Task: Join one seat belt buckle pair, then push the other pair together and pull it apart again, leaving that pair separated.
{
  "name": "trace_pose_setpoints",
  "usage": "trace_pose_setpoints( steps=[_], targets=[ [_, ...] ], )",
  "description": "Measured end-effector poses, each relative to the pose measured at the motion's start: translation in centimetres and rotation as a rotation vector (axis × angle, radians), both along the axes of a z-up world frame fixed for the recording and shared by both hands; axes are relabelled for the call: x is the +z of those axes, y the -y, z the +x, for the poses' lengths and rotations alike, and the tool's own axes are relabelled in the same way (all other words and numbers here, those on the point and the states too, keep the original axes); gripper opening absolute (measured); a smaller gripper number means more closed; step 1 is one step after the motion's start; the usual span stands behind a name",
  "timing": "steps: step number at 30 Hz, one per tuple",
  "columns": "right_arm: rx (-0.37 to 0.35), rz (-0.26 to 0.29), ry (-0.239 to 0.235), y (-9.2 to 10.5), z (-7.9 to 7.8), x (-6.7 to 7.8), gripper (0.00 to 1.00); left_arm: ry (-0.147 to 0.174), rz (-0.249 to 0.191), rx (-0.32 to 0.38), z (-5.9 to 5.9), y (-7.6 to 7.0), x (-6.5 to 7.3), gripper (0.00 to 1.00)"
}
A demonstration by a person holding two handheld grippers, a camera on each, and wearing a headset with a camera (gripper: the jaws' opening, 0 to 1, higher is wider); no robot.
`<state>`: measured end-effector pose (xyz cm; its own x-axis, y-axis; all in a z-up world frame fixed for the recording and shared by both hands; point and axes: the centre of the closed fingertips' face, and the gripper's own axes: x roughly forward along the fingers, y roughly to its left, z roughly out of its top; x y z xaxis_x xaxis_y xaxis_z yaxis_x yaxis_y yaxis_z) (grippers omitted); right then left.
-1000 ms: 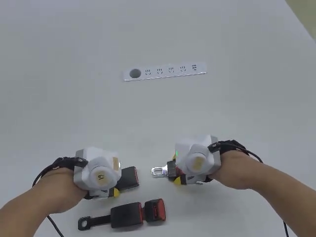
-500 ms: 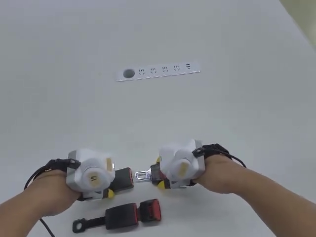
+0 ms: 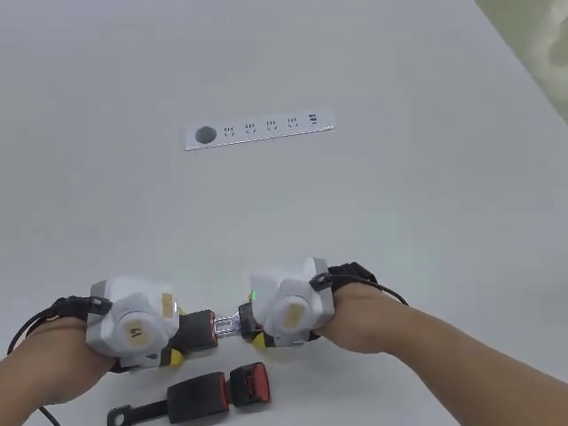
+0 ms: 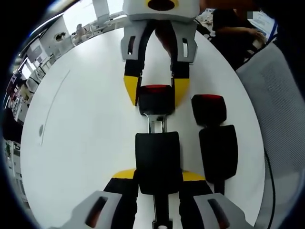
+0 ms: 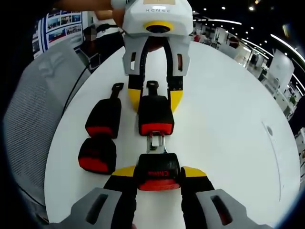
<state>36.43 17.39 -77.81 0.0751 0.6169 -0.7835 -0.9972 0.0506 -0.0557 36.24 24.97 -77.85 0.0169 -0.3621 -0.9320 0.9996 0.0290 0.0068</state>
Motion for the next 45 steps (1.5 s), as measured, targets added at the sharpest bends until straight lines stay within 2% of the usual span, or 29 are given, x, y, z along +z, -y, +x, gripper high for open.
trace_pose_setpoints(
  steps=[1,2,3,21,35,37,45],
  targets=[
    [0.001,0.002,0.002,-0.4,-0.1,0.0,0.32,0.008,-0.001,-0.016,0.0,0.2,0.0,0.33],
    [-0.001,-0.018,0.004,-0.4,0.1,-0.2,0.32,0.009,0.012,-0.015,0.0,0.0,0.0,0.33],
    [0.005,-0.016,0.005,-0.3,0.1,-0.2,0.32,-0.001,0.015,0.007,0.2,0.0,0.0,0.33],
    [-0.062,-0.045,0.000,-1.0,-0.3,0.0,0.31,-0.009,-0.026,0.001,0.4,0.3,-0.1,0.32],
    [-0.072,-0.016,-0.013,-3.2,0.0,-0.1,0.31,-0.006,-0.027,-0.017,0.5,0.1,-0.3,0.32],
    [-0.077,-0.013,-0.016,-3.6,-0.5,0.0,0.31,-0.006,-0.032,-0.018,0.4,0.2,-0.3,0.32],
    [-0.073,-0.004,-0.013,-3.9,-0.4,0.3,0.31,-0.006,-0.057,-0.014,0.4,0.0,-0.3,0.32]
  ],
)
